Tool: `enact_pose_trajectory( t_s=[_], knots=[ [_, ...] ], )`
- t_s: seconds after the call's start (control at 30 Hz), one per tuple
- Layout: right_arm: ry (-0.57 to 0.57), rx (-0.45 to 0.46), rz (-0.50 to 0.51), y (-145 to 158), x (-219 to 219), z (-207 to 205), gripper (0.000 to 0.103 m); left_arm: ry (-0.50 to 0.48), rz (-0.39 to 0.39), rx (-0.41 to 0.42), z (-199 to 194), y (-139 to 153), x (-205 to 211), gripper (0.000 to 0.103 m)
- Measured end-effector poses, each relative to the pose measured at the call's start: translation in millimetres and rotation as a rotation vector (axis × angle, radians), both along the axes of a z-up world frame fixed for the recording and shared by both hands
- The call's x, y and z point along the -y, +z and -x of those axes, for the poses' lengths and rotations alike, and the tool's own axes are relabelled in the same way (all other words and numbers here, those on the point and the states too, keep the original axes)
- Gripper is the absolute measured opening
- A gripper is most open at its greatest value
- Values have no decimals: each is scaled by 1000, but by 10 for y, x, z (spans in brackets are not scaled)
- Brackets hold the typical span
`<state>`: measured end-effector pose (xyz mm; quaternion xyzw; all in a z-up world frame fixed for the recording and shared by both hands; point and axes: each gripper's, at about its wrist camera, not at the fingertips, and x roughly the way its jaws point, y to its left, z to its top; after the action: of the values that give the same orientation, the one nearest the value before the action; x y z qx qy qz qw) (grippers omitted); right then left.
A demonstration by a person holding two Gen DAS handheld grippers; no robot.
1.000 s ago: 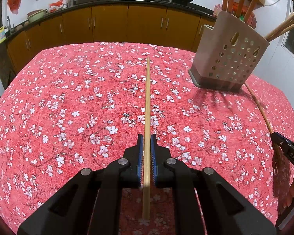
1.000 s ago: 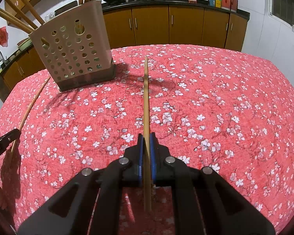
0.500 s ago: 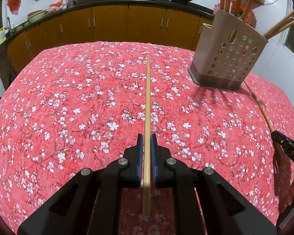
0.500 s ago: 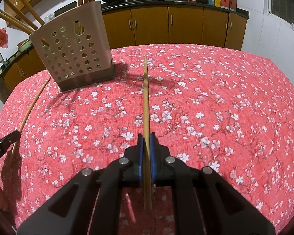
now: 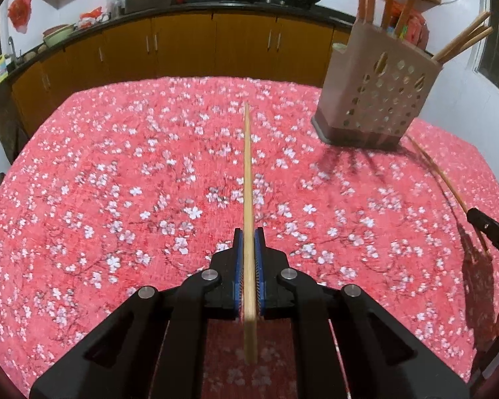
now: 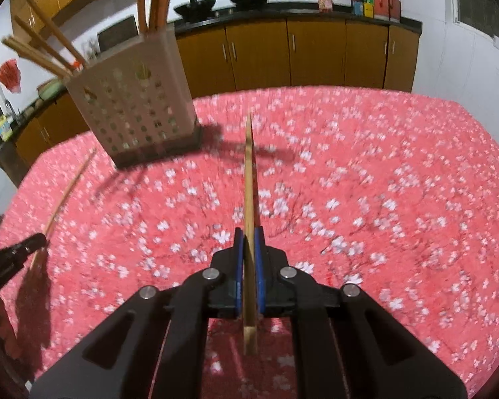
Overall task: Organize utensils
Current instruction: 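Lift the left tool's chopstick upright over the holder while the right tool carries its own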
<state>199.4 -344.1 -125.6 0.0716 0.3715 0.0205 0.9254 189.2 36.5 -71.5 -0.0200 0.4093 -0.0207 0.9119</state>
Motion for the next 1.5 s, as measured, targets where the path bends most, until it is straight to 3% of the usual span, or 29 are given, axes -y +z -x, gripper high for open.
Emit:
enact_pose_trajectory(
  t_s=[0.43,0.67,1.07,1.37,1.5],
  knots=[
    [-25,142,-30,484,145,201,8,-18,30,157,195,583,35,8],
    [-39,269,-54,852,204,333,8,-25,63,268,307,970,32,8],
    [-1,406,-56,1451,181,393,8,-93,91,357,301,1450,146,7],
    [43,546,-109,2086,113,362,8,-188,106,443,226,1857,519,7],
    [53,631,-128,2319,-15,279,8,-216,137,519,125,2132,753,7]
  ],
)
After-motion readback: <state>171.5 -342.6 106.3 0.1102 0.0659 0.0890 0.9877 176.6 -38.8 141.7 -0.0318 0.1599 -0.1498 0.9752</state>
